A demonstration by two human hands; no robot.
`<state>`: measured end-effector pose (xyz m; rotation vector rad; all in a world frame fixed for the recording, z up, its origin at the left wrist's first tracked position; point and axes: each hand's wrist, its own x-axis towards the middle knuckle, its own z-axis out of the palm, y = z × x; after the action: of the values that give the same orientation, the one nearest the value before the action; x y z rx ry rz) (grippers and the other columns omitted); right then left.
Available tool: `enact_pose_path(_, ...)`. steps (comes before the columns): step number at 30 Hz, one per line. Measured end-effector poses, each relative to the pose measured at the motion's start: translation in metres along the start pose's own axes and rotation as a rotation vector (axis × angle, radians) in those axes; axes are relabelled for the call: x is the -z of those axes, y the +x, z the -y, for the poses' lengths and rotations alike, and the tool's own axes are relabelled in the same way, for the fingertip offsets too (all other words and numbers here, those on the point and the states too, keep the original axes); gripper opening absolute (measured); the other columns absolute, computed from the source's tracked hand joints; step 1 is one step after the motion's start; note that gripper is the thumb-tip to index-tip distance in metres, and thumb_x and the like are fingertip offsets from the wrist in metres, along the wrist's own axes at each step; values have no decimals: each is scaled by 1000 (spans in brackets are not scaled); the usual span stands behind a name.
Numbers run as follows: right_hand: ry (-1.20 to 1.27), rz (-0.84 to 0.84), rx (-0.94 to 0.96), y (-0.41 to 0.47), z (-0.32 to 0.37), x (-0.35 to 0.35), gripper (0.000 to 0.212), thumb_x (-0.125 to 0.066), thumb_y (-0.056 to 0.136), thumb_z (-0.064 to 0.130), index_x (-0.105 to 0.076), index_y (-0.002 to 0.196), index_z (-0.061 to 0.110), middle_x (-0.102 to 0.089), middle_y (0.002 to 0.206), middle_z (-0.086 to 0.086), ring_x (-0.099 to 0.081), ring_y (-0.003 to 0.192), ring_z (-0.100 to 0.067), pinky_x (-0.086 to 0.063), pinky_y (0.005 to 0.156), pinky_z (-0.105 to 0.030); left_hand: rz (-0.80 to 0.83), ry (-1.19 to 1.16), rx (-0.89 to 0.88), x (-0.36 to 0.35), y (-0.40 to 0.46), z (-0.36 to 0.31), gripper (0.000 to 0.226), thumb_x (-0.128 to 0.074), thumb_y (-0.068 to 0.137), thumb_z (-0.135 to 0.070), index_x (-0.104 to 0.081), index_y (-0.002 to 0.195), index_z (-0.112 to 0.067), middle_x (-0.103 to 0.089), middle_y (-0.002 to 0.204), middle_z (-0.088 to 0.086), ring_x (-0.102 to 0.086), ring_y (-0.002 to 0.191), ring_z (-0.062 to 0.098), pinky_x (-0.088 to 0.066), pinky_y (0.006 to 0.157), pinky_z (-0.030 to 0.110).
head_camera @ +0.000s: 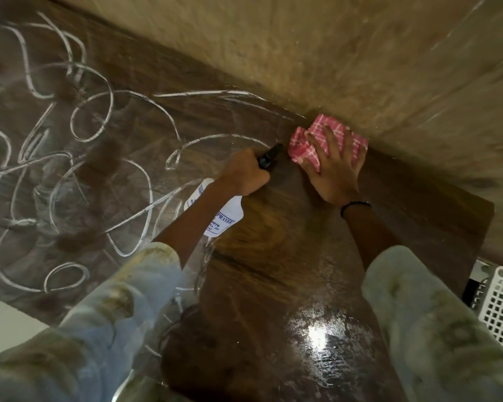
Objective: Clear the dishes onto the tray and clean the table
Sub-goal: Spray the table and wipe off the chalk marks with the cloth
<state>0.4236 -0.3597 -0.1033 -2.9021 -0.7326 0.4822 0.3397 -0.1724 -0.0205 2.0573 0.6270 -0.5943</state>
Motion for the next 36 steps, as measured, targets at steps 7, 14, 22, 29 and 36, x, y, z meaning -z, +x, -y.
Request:
enact_pose_path(7, -5, -31, 283, -1, 85, -24, 54, -46, 91, 50, -41, 142, 31, -24, 158, -4, -5, 147, -37, 1, 110, -66, -12, -29, 10, 28, 0, 31, 8, -62, 78, -9, -65, 81, -2, -56, 59, 4, -53, 53, 16, -37, 52, 25)
enact_pose_path(14, -99, 16, 255, -28, 20, -9, 62, -15, 91, 69, -32, 144, 41, -27, 156, -3, -12, 146, -36, -9, 110, -68, -4, -1, 10, 47, 5, 54, 12, -60, 79, -14, -66, 83, -4, -55, 57, 4, -56, 55, 23, -41, 54, 26)
enact_pose_path(22, -17, -30, -9, 55, 104, -10, 61, -34, 94, 58, -20, 149, 38, -6, 161, -2, 4, 146, -39, 10, 107, -67, -16, 32, -10, 65, 11, 72, 11, -60, 78, -9, -66, 85, -3, -53, 56, 2, -54, 56, 21, -48, 58, 31)
enact_pose_path(29, -118, -39, 340, 6, 95, -23, 55, -29, 94, 60, -35, 144, 38, -26, 157, -3, -10, 146, -35, -8, 110, -66, -20, 43, -9, 77, 15, 90, 7, -61, 75, -9, -62, 71, -14, -53, 54, 1, -54, 54, 22, -40, 53, 25)
enact_pose_path(36, -27, -53, -95, 56, 107, -7, 62, -28, 92, 62, -22, 149, 39, -11, 161, -3, -2, 145, -41, 4, 109, -67, 0, 7, -17, 84, 7, 105, 11, -60, 76, -9, -66, 83, -2, -53, 55, 6, -53, 53, 23, -44, 56, 29)
